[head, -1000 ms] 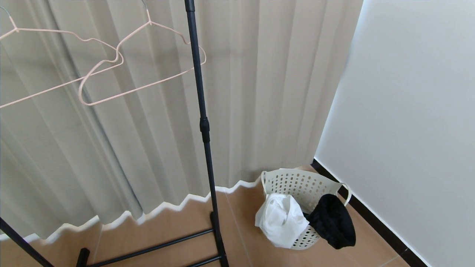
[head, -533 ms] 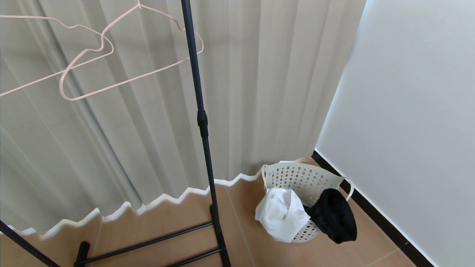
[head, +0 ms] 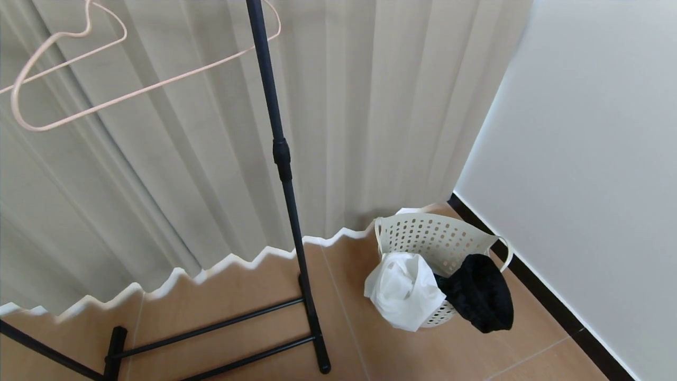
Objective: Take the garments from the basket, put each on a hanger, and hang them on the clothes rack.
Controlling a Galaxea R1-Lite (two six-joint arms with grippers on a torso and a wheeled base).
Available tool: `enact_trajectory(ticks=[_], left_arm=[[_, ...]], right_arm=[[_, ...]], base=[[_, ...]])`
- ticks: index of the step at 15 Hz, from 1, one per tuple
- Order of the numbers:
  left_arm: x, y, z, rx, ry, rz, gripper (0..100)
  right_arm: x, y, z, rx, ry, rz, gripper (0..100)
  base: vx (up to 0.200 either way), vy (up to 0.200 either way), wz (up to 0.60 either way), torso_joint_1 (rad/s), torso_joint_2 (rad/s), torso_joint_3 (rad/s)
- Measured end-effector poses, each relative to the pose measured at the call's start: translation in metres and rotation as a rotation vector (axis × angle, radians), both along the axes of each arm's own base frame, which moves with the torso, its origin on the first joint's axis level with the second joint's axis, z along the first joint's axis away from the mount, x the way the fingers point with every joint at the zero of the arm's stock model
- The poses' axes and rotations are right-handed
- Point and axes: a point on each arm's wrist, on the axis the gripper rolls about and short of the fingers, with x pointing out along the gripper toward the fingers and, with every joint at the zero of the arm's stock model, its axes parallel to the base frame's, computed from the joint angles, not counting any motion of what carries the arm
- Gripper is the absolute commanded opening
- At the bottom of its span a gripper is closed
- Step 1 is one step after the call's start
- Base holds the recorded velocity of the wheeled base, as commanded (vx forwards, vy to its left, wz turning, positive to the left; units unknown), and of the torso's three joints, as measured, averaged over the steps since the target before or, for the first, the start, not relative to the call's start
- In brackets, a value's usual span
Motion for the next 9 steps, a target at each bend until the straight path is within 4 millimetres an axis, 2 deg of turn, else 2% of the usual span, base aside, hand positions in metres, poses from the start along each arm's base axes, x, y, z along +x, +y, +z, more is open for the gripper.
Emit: enact_trajectory(ticks=[9], left_arm=[[-0.0001, 0.0, 0.0004, -0.004, -0.001, 0.002, 100]], right_arm=[[0.0, 0.0, 0.0, 0.001, 0.0, 0.0, 100]], base=[[0.0, 0.0, 0.0, 0.002, 0.0, -0.2]])
